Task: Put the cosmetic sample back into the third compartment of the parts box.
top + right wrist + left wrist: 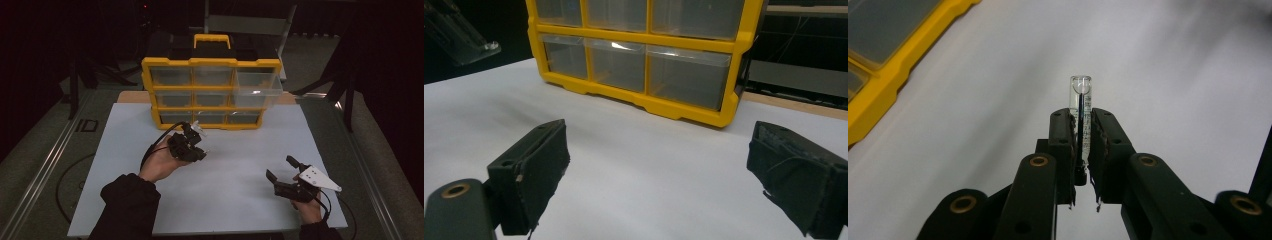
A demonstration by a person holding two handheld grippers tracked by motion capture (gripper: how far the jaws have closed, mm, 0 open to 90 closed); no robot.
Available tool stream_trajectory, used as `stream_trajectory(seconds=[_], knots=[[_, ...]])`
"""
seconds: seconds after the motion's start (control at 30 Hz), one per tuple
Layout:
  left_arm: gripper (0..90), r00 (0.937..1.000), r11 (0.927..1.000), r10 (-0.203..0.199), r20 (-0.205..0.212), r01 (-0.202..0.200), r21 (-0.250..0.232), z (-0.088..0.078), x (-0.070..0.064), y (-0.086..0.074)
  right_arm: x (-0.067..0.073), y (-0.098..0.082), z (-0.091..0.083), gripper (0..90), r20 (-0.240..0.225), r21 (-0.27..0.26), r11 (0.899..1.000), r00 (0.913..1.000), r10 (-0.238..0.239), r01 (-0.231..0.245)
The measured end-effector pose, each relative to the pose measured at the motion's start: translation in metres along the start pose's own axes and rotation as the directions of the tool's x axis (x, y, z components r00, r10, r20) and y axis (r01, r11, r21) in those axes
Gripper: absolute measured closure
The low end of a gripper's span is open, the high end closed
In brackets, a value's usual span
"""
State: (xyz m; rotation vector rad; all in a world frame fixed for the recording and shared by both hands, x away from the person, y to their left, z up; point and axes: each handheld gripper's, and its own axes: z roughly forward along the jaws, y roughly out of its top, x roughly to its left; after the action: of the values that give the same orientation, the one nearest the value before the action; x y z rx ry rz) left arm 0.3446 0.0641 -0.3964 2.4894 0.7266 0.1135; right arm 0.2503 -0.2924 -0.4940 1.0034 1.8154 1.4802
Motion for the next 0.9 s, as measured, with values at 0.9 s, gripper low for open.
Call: stream_trajectory(seconds=[0.9], knots=[[81.0, 0.9979, 0.9941, 0.061, 0.02, -0.059, -0.091, -0.019, 0.008, 0.011, 0.0, 0.0, 0.0, 9.5, -0.002, -0.003, 1.0, 1.0, 0.001, -0.001]])
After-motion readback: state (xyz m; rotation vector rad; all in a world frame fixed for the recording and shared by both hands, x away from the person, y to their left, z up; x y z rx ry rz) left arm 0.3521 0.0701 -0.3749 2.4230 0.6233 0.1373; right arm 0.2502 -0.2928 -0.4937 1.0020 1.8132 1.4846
